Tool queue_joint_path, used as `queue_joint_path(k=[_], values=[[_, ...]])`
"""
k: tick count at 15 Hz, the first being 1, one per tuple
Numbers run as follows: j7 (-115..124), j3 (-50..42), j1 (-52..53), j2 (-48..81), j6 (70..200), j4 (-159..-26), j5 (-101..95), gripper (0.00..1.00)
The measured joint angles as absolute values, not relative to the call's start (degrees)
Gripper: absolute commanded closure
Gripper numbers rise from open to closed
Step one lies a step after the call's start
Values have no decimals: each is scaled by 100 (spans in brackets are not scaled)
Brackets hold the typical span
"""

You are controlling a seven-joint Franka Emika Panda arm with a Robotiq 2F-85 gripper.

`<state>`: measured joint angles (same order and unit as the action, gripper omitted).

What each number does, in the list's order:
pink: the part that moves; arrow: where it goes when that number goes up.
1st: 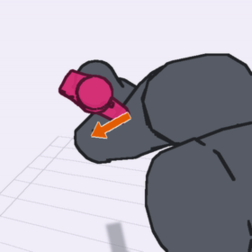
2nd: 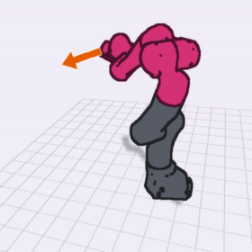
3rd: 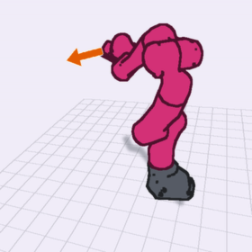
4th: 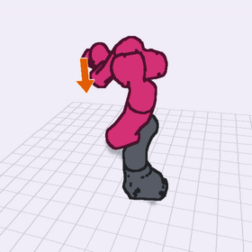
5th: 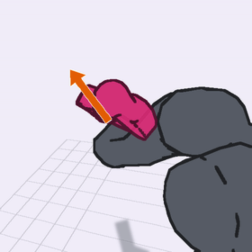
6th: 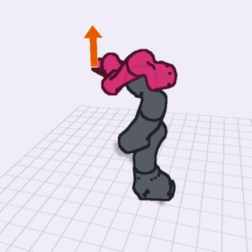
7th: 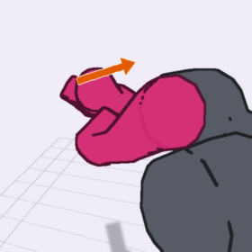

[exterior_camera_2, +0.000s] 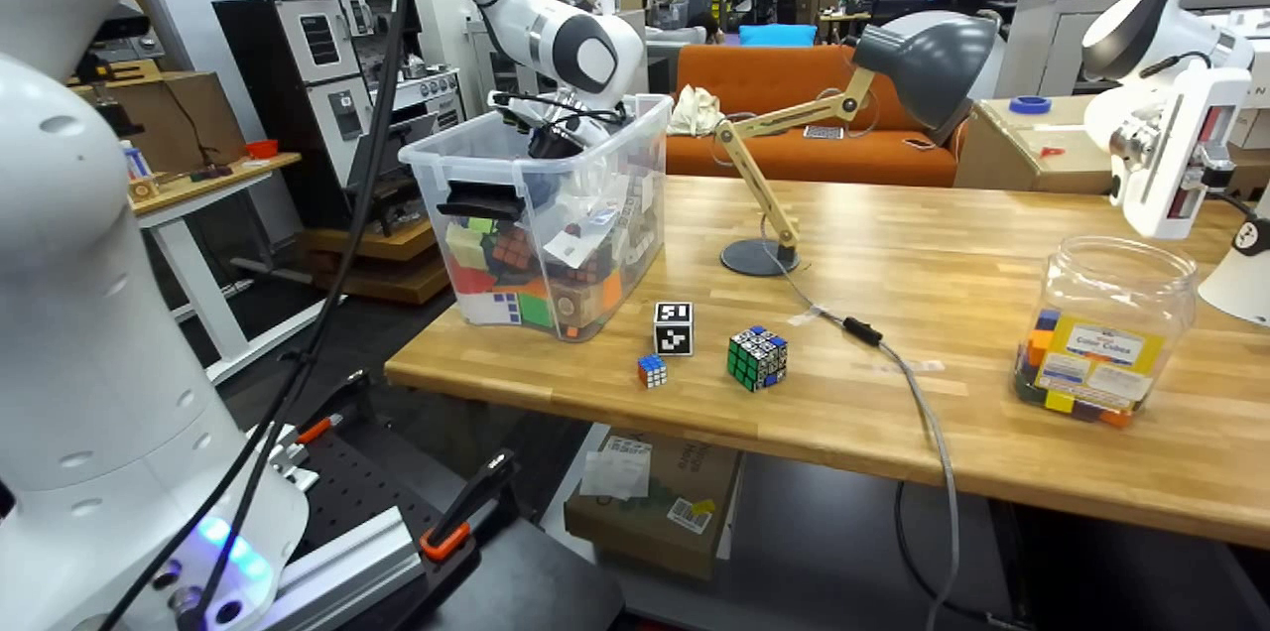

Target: Take out a Rubik's cube from the container on the left and put it on the table, turn off the lamp

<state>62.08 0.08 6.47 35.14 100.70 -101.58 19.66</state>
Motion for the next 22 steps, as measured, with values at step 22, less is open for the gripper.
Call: queue_joint_path(k=[22], values=[[5459, 144, 654, 3042, 10067, -9860, 1994, 78]])
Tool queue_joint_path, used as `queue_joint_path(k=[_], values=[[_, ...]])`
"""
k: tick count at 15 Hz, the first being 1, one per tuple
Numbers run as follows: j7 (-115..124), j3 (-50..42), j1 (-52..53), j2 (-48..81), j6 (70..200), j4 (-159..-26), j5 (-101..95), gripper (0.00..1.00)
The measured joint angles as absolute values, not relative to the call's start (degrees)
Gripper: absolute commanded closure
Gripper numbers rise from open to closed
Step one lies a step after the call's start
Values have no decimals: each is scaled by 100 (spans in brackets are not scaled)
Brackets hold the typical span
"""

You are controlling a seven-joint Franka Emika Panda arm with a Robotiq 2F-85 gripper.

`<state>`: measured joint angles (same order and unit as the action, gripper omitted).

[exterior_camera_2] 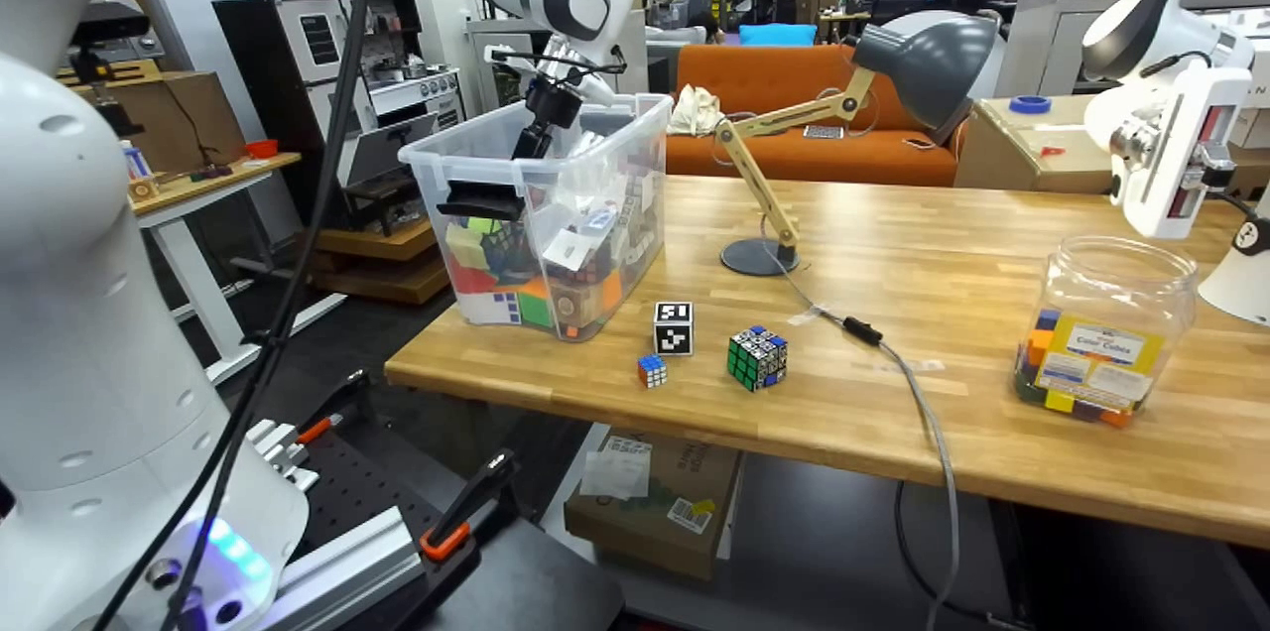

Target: Take out a Rubik's cube from the container on the left and put it on the table, turn off the lamp

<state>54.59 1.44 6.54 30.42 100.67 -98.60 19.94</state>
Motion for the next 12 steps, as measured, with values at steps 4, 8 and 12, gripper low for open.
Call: queue_joint_path(k=[4, 8, 12], values=[[5069, 273, 667, 2762, 10093, -9878, 2108, 78], [4793, 292, 703, 2350, 10139, -9983, 2121, 78], [4637, 276, 698, 1854, 10287, -10226, 2140, 78]])
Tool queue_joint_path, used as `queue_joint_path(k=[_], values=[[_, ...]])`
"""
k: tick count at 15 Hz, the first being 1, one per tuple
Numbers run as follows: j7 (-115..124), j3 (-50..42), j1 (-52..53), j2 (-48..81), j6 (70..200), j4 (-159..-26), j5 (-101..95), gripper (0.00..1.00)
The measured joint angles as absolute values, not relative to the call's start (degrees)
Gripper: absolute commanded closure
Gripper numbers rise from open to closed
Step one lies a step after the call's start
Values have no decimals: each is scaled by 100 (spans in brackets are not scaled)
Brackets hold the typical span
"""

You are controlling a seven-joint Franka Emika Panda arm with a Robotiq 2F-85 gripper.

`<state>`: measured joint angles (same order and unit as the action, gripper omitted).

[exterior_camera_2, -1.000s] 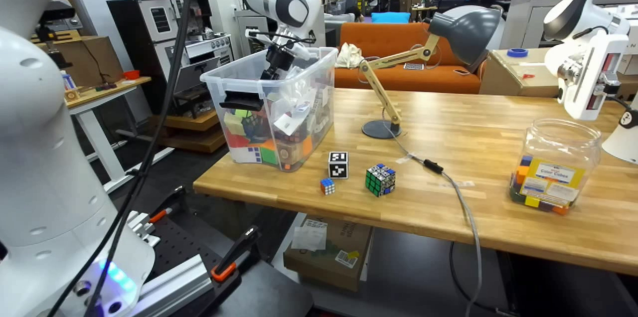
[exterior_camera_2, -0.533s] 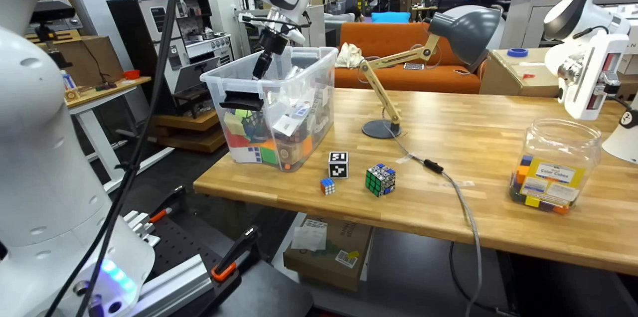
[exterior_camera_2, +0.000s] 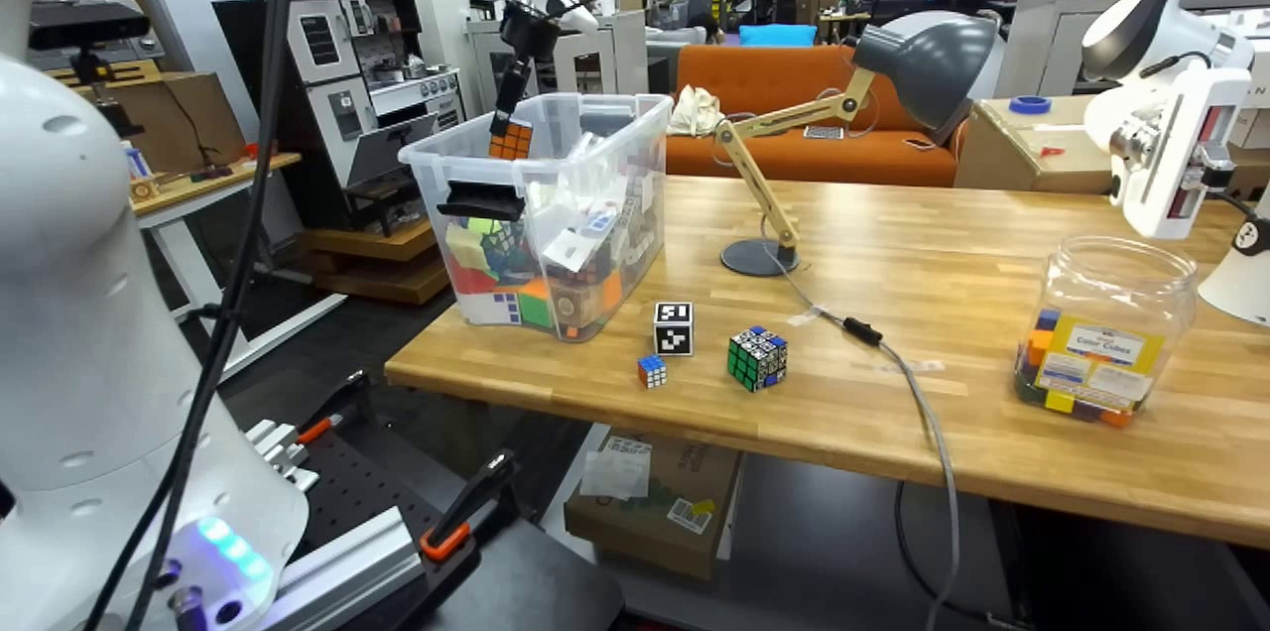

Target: Take out a Rubik's cube from the container on the left and put it on the table, turn off the lamp

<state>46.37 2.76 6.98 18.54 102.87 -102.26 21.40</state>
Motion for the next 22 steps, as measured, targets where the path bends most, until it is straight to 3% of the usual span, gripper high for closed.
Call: queue_joint_path(k=[21, 22], values=[[5839, -267, -251, -1073, 12051, -12641, 2166, 78], [5938, -266, -268, -1095, 12108, -12680, 2166, 53]])
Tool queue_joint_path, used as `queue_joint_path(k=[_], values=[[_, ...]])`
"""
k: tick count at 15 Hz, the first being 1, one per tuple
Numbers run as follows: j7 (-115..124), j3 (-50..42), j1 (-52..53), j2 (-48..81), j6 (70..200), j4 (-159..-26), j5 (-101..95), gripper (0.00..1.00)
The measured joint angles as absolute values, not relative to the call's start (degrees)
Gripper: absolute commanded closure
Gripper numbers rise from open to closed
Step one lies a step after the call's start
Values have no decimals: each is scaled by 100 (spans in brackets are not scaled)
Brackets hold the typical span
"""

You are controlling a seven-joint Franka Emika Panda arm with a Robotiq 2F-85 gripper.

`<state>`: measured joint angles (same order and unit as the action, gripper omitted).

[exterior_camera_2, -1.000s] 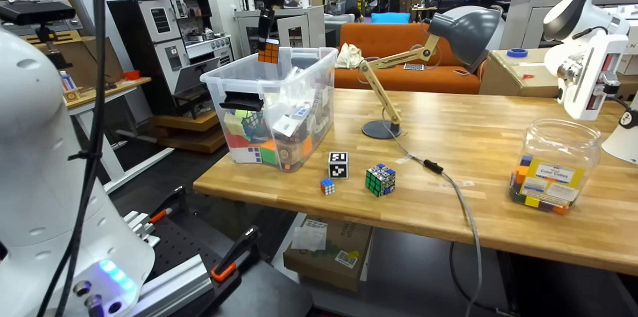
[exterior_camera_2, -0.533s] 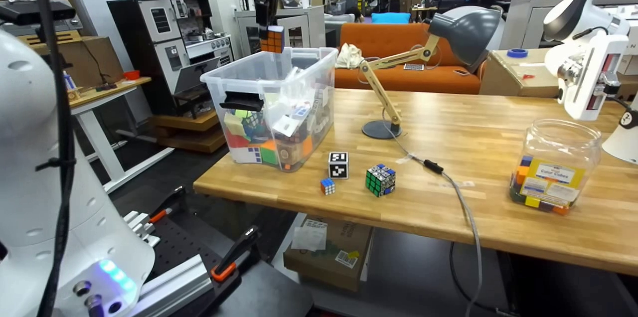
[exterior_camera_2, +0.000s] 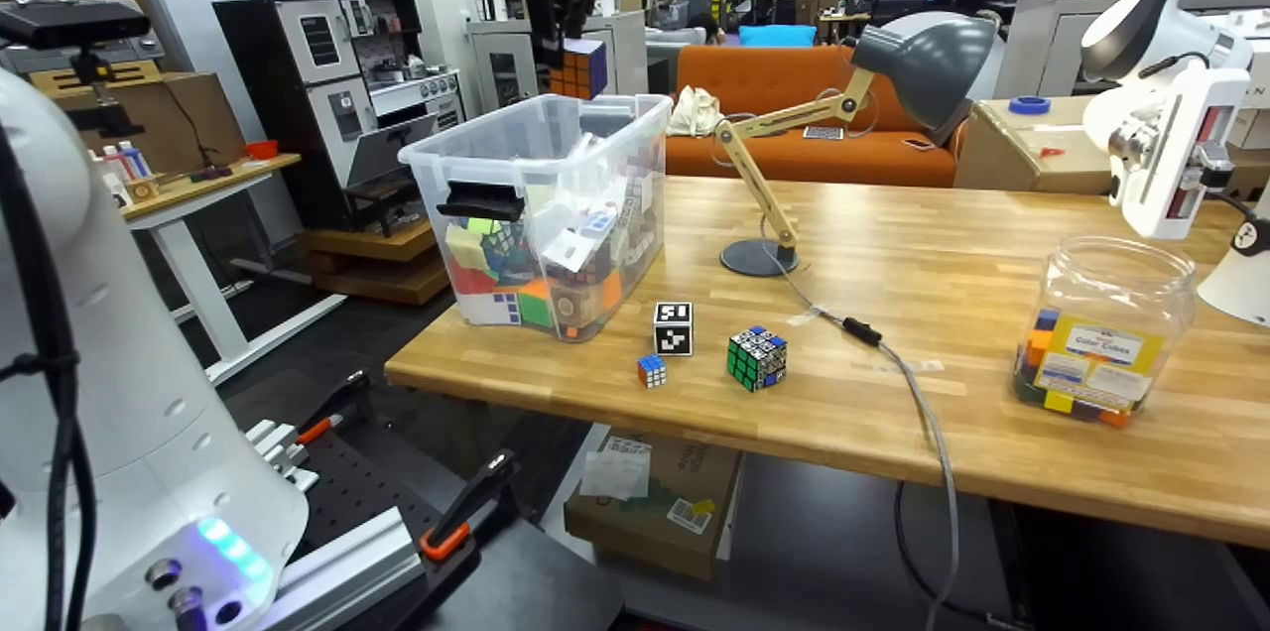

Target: Take out a Rubik's cube from the container on the left and put it on the table, turn off the lamp

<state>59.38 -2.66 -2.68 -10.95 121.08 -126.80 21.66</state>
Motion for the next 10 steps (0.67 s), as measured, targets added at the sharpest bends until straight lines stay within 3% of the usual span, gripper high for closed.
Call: queue_joint_path(k=[9, 10], values=[[6112, -266, -293, -1158, 12215, -12814, 2166, 53], [6112, -266, -293, -1159, 12216, -12815, 2166, 78]])
